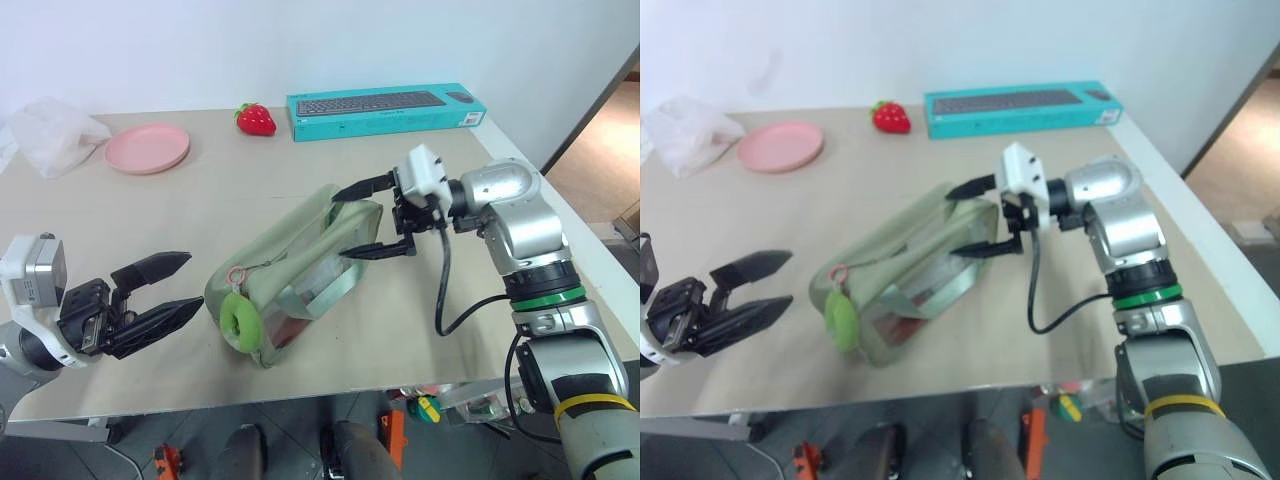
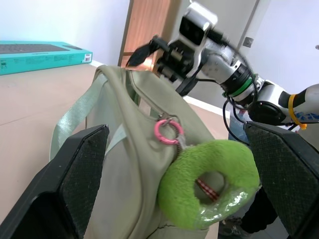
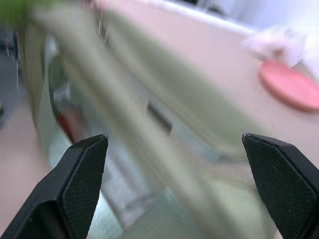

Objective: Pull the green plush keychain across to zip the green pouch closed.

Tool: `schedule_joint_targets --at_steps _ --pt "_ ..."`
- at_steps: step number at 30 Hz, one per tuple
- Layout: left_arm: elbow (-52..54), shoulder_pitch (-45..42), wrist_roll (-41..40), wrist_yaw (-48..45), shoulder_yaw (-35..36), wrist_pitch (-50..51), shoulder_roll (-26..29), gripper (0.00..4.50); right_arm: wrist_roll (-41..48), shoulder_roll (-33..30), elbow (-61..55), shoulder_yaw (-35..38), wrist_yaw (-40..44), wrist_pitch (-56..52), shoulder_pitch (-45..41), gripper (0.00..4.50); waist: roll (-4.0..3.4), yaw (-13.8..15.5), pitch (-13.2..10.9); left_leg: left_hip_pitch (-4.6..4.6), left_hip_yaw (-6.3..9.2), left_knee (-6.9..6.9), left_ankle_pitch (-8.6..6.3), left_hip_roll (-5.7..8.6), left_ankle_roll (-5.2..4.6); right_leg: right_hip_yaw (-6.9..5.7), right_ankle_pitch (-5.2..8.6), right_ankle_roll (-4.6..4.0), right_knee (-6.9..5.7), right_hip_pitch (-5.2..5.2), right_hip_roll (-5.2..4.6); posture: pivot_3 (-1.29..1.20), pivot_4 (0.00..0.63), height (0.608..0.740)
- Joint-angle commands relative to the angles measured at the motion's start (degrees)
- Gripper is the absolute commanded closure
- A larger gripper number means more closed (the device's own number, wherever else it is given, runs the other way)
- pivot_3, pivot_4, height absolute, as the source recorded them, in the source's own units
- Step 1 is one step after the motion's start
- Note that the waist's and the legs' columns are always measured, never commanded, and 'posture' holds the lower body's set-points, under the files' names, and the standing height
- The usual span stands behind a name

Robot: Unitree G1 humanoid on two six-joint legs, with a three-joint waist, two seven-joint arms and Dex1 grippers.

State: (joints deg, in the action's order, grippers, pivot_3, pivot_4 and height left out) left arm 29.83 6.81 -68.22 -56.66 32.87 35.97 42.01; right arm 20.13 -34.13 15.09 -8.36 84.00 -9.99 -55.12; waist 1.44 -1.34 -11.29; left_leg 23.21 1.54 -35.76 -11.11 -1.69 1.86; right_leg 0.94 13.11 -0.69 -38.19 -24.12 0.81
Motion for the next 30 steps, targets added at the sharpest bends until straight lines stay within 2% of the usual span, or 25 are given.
schedule_joint_targets --at_steps 1,8,13,21,25,26,30 --pt "-0.3 -0.9 0.6 -0.4 -0.7 -1.2 0.1 0.0 4.9 -0.4 -3.2 3.7 -0.2 -5.3 -1.4 0.27 0.0 0.0 0.0 -0.01 -0.01 0.0 0.0 0.0 0.0 0.01 0.0 0.0 0.0 0.0 0.0 0.0 0.15 0.74" --pt "-1.0 -1.8 1.2 -0.7 -1.6 -1.3 0.1 0.0 7.6 -0.6 -7.5 3.5 -0.3 -10.4 0.9 0.27 0.0 0.0 0.0 0.01 -0.01 0.02 0.0 -0.04 0.0 0.02 0.0 -0.01 -0.01 -0.05 0.04 0.0 0.15 0.74" --pt "-1.0 -2.3 1.5 -0.7 -2.2 -1.2 -0.3 0.0 5.8 0.1 -10.2 1.8 -1.6 -10.2 1.9 0.27 0.0 0.0 0.0 0.01 -0.03 0.01 0.0 -0.03 0.0 0.02 0.0 0.0 -0.01 -0.05 0.07 0.0 0.15 0.74" --pt "-1.1 -2.6 2.0 -0.5 -2.9 -1.5 -0.7 0.0 -2.6 -0.4 -8.4 -3.8 -1.0 -1.2 2.7 0.27 0.0 0.0 0.0 0.01 -0.06 0.01 0.0 -0.04 0.0 0.04 -0.01 0.0 -0.01 -0.08 0.14 0.0 0.15 0.74" --pt "-0.8 -2.4 2.0 -0.2 -2.9 -1.6 -0.9 0.0 -4.1 0.4 -5.9 -4.1 -1.4 1.1 1.8 1.33 0.0 0.0 0.0 0.03 -0.08 0.01 0.0 -0.02 0.0 0.05 -0.01 0.01 -0.01 -0.08 0.13 0.0 0.15 0.74" --pt "-0.7 -2.4 2.1 -0.1 -2.9 -1.6 -1.0 0.0 -4.0 0.4 -5.6 -4.0 -1.2 1.3 1.7 1.82 0.0 0.0 0.0 0.03 -0.09 0.01 0.0 -0.02 0.0 0.06 -0.01 0.01 -0.01 -0.08 0.12 0.0 0.15 0.74" --pt "-0.3 -2.2 2.1 0.2 -2.9 -1.6 -1.3 0.0 -3.1 0.5 -4.6 -3.3 -0.5 1.5 0.9 3.17 0.0 0.0 0.0 0.01 -0.1 0.01 0.0 -0.04 0.0 0.07 -0.02 0.01 -0.01 -0.08 0.14 0.0 0.15 0.74"
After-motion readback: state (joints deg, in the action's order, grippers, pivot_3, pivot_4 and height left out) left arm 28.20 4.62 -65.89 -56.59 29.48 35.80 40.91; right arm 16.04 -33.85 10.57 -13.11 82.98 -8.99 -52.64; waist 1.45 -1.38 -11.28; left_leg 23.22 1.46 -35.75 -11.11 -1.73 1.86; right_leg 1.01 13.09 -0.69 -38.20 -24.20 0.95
